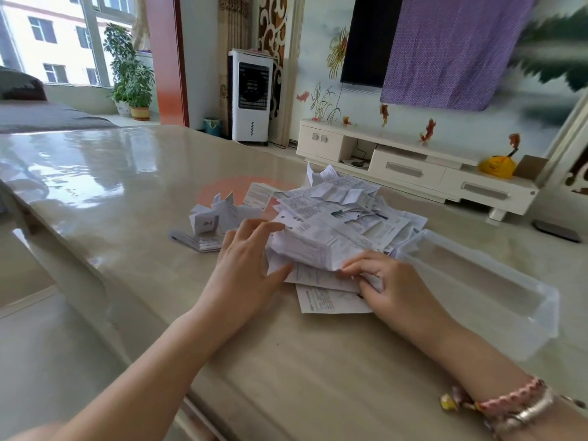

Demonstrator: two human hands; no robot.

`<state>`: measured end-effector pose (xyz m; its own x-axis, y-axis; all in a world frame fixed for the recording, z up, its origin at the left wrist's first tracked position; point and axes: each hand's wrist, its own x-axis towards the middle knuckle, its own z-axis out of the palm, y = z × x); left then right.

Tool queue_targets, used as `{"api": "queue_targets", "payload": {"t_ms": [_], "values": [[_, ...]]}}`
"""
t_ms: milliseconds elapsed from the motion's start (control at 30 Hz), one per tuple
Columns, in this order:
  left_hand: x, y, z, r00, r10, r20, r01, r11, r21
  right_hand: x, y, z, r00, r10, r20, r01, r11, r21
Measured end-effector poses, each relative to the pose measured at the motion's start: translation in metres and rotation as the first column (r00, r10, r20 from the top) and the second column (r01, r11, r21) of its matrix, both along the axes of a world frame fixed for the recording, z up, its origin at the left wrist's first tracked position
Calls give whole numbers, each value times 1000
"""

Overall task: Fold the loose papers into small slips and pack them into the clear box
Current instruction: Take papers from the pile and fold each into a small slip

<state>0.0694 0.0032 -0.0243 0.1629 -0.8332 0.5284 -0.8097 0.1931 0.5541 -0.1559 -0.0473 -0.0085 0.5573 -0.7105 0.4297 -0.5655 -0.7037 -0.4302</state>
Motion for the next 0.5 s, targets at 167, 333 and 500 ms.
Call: {"api": "queue_targets", "payload": {"t_ms": [167, 333, 500], "values": [[-4, -2, 2, 1000, -2, -16, 2, 1000, -28, -2, 1, -1, 999, -30, -22, 30, 999, 28], [-10, -4, 0, 995, -67, 74, 73, 993, -94, -2, 9, 5, 993, -114, -2, 114, 992, 55], [-21, -3, 4, 992, -104, 75, 112, 987, -118, 0, 12, 5, 993, -117, -14, 118, 971, 208]]}}
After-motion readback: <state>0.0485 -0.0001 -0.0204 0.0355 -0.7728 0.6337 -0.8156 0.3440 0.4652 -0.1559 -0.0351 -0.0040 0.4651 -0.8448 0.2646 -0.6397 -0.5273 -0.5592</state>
